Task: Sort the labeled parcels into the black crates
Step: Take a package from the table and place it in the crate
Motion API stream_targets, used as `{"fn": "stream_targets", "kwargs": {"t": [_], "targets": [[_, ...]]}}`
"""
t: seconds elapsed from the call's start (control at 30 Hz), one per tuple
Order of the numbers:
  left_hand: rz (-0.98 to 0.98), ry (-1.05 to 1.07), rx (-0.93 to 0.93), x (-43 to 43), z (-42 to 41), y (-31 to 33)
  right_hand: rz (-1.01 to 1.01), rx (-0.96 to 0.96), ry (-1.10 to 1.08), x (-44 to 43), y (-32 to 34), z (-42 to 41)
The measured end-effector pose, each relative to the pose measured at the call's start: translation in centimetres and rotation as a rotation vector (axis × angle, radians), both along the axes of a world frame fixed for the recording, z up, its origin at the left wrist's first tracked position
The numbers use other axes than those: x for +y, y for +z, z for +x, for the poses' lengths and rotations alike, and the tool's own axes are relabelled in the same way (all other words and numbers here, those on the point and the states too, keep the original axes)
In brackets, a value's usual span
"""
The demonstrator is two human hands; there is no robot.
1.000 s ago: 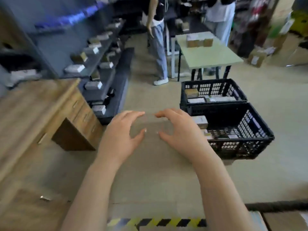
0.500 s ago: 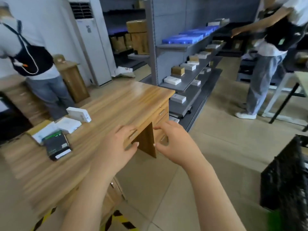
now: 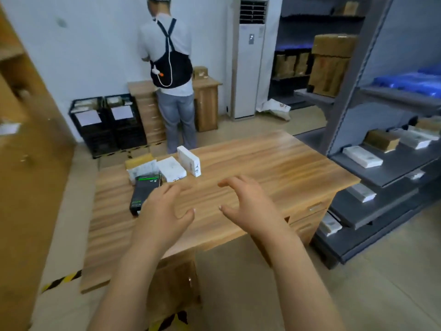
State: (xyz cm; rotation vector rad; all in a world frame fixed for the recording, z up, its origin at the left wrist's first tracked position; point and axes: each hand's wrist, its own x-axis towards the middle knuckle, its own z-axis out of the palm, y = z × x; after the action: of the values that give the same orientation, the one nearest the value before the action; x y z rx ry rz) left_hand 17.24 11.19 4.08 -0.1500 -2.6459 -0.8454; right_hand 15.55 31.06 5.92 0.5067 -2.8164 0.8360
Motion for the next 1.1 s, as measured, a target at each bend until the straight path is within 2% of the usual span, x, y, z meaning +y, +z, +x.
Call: {"fn": "stream_targets", "kwargs": {"t": [0.33,0.53,0.73,1.1], "targets": [[-0.001,0.35,-0.1,-3.5,-4.1,-2.8,-0.032,-0.102,0.322,-5.1,-3.2,-11.4],[0.018,0.396,-0.15,-8.6,-8.7,-4.8,0.016,-0.145,0.393,-11.1,-5.4,-17.1],[0.001,0.312,-0.245,-15.7,-15.9,-7.7,0.041,-0.215,0.323,-17.8,-8.8,-22.8],[-0.072,0.066,-0.628,-23.3,-24.4,-18.0,0.109,-0.489,0.188,-25.4,-20.3,-27.9]]}}
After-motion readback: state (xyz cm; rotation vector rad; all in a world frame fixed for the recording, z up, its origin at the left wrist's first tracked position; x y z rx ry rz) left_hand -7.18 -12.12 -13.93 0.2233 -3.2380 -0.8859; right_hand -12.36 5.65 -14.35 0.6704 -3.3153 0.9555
